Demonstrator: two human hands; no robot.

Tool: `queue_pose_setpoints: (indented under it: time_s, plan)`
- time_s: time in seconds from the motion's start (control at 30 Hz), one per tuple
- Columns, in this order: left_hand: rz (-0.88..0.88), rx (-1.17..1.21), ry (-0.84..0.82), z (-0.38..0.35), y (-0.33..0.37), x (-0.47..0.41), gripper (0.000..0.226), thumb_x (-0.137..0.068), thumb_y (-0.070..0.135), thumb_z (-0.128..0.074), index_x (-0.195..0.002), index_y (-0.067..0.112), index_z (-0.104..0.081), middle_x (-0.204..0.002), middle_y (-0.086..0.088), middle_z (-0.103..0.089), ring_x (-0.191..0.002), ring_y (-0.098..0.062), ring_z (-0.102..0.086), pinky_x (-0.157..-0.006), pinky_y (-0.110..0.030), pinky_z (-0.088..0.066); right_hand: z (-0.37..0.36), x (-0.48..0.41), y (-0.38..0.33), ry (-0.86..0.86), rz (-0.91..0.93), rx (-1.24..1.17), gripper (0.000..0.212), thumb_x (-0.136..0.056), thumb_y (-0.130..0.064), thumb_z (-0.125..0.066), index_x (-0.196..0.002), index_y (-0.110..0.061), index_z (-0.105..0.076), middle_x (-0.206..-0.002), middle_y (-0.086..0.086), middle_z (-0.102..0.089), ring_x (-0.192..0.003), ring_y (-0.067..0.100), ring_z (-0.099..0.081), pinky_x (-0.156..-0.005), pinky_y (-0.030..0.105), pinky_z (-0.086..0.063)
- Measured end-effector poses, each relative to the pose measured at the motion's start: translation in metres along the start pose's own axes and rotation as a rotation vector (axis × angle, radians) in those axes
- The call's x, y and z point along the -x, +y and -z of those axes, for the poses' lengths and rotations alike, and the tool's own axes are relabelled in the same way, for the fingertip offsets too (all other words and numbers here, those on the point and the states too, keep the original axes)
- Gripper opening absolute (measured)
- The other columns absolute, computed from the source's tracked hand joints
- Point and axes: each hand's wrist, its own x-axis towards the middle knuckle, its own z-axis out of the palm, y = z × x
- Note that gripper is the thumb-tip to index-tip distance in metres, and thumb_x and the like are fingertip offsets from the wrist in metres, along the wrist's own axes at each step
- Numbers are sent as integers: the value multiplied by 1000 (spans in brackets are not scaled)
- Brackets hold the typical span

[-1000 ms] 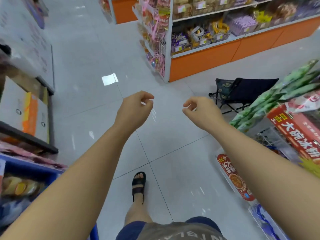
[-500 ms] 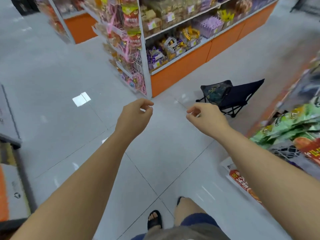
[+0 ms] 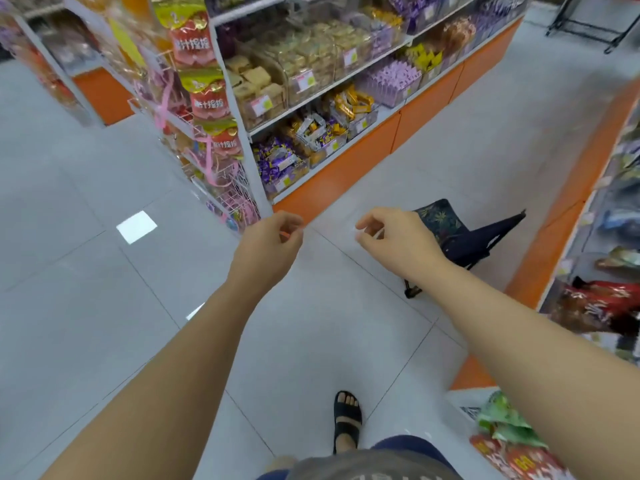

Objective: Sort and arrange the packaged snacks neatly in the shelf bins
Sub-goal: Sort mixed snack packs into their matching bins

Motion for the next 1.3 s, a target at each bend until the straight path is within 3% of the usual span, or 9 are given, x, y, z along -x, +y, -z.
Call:
queue_pose_setpoints:
  time_s: [0.2,0.4,0.53,0.63,0.87,0.97,1.13,1.3]
  plan:
    - [-58,-4,-18,-3,24,-105,22,-94,23,-53,-112,20,-65,-90,10,-60,-84,-11,-59,-78,-32,-51,26,-98,0,31,10,-18,9,-87,-24,-59,-85,-32,-57,-82,-11,-63,-80,14,-59,-76,35,-52]
    - [-134,-21,-74,-13,28,-218,20,-94,24,-51,-110,23,-63,-91,11,-61,-80,-5,-58,-68,-28,-49,37,-193,8,82,-44,-42,3,-88,-27,-60,-91,-28,-62,-84,-10,-64,-82,15,-60,-76,37,-52]
    - [-147,-9,-133,-17,21,-302,17,-94,27,-51,-107,30,-63,-95,16,-60,-81,1,-58,-71,-36,-53,39,-267,16,125,-100,-53,4,-88,-27,-59,-91,-28,-62,-82,-12,-62,-81,15,-59,-78,36,-52]
    - [-177,-31,-200,-19,25,-364,20,-94,27,-50,-109,28,-62,-97,13,-59,-74,1,-57,-65,-30,-50,43,-316,21,141,-165,-60,8,-88,-30,-59,-95,-26,-64,-83,-11,-63,-81,15,-59,-79,36,-52]
    - [-248,-51,-370,-57,60,-475,23,-96,26,-51,-116,24,-61,-103,12,-60,-82,3,-54,-78,-22,-41,63,-400,59,191,-304,-112,8,-87,-30,-61,-94,-28,-63,-85,-13,-63,-78,11,-57,-75,30,-49]
    - [-257,2,-407,-82,77,-515,24,-94,18,-52,-116,18,-63,-110,7,-65,-96,-7,-58,-89,-24,-44,80,-438,85,187,-334,-97,9,-87,-31,-60,-96,-29,-63,-87,-13,-63,-82,12,-58,-78,33,-51]
    - [-259,1,-423,-124,122,-587,25,-96,20,-51,-119,16,-62,-106,11,-59,-94,-4,-53,-78,-13,-36,126,-507,134,189,-323,-69,11,-87,-29,-60,-97,-27,-64,-85,-12,-62,-81,12,-58,-79,32,-51]
    - [-231,5,-390,-170,173,-650,25,-95,20,-51,-118,16,-62,-107,7,-61,-100,-12,-57,-91,-30,-46,174,-574,175,142,-275,-51,13,-86,-26,-60,-97,-23,-66,-83,-13,-61,-78,10,-53,-79,33,-50]
